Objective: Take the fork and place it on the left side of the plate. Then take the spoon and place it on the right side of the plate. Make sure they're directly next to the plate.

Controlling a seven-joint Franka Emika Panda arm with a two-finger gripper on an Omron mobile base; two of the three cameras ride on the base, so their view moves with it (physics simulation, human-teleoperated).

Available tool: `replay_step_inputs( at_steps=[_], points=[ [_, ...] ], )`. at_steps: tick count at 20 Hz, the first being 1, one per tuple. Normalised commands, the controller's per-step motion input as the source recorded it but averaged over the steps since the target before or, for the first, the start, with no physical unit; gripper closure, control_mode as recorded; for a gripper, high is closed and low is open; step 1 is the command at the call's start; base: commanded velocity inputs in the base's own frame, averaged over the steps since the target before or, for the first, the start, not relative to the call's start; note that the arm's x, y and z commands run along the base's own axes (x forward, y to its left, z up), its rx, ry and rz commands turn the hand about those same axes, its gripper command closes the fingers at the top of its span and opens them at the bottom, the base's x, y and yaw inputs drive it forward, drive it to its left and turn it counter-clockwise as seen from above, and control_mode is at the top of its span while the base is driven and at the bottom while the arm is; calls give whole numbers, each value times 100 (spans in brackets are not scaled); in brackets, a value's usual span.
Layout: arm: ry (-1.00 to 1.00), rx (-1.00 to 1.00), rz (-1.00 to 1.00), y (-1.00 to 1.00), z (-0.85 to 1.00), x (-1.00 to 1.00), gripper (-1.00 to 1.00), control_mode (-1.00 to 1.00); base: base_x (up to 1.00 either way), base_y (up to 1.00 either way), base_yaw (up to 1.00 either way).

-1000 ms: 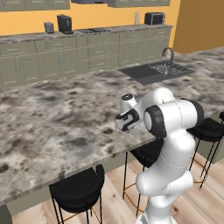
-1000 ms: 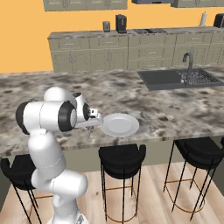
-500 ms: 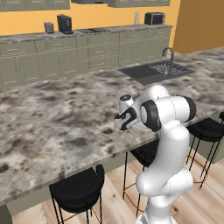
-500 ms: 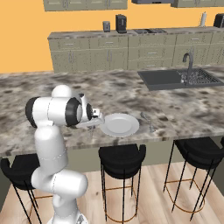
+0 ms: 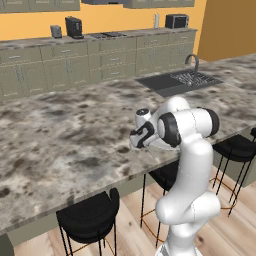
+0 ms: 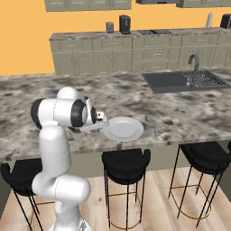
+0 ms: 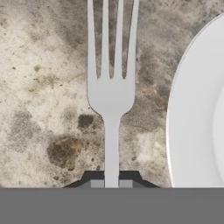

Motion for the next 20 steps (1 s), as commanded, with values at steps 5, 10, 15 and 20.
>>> replay_step_inputs(
  at_steps=[5,10,15,20],
  points=[
    [1,0,1,0,-24,21,100,-100,0,0,0],
    [0,0,0,0,-30,1,100,-100,0,0,0],
    [0,1,0,0,-26,0,-100,-100,0,0,0],
    [-1,3,0,-1,0,-16,-100,-100,0,0,0]
  ],
)
